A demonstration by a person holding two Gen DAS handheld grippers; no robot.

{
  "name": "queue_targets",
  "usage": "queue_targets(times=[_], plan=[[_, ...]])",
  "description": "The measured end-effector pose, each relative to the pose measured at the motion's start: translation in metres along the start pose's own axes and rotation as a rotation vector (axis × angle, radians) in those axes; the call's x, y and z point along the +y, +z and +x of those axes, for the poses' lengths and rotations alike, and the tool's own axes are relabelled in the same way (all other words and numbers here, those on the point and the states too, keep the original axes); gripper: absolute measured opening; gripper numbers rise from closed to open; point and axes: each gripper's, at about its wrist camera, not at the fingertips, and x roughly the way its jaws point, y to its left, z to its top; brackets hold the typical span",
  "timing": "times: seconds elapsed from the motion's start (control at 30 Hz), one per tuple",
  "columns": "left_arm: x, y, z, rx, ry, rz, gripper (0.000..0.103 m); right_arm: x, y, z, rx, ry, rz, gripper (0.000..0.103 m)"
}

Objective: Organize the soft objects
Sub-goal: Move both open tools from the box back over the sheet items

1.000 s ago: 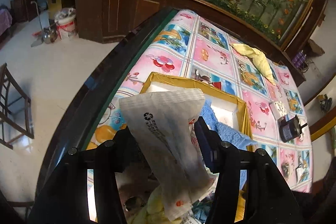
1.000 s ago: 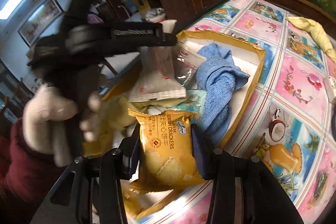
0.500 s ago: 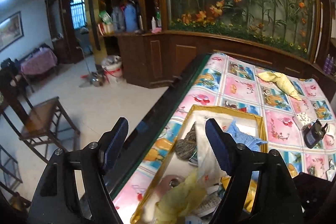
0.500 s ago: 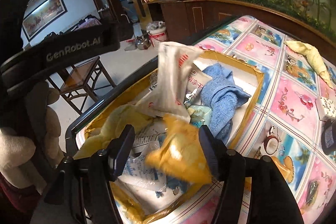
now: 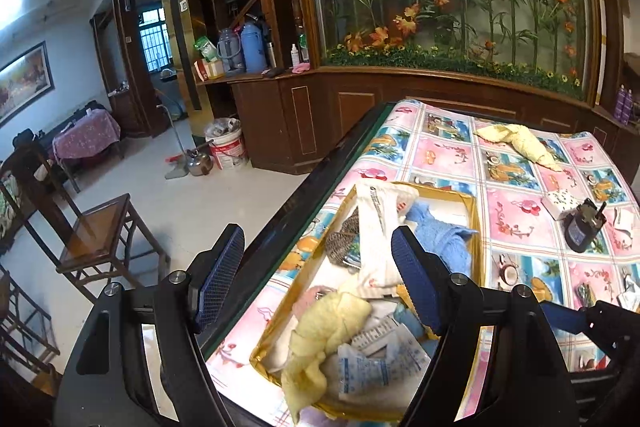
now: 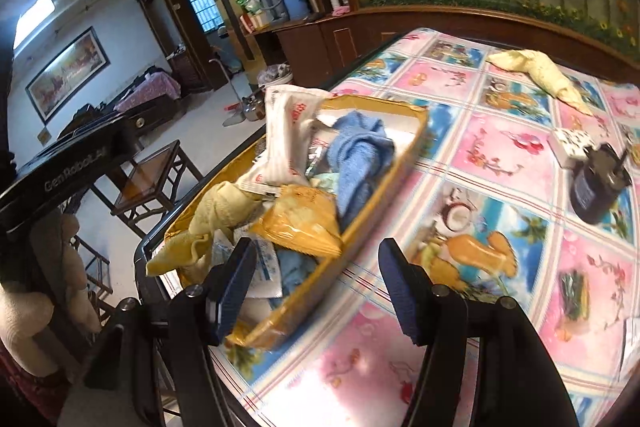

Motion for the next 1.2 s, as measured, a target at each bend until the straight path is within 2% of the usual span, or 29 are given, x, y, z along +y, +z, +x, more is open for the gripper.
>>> queue_targets(times=[0.63,1.0,1.2], plan=[[-0.051,-0.009,-0.033,0.003,-0.076,0.120,0.077,-0.069,-0.034,-0.051,-0.058,-0.057,0.173,0.063],[-0.073,-0.015,-0.030,0.022,-0.099,0.165,0.077,-0.125,-0.049,-0.087,-0.109,-0.123,0.293,0.064],[-0.085,-0.017,-0.024,0.049,-0.131,0.188,0.077,-0.165,-0.055,-0.112,-0.137,-0.188,0.354,0.064]])
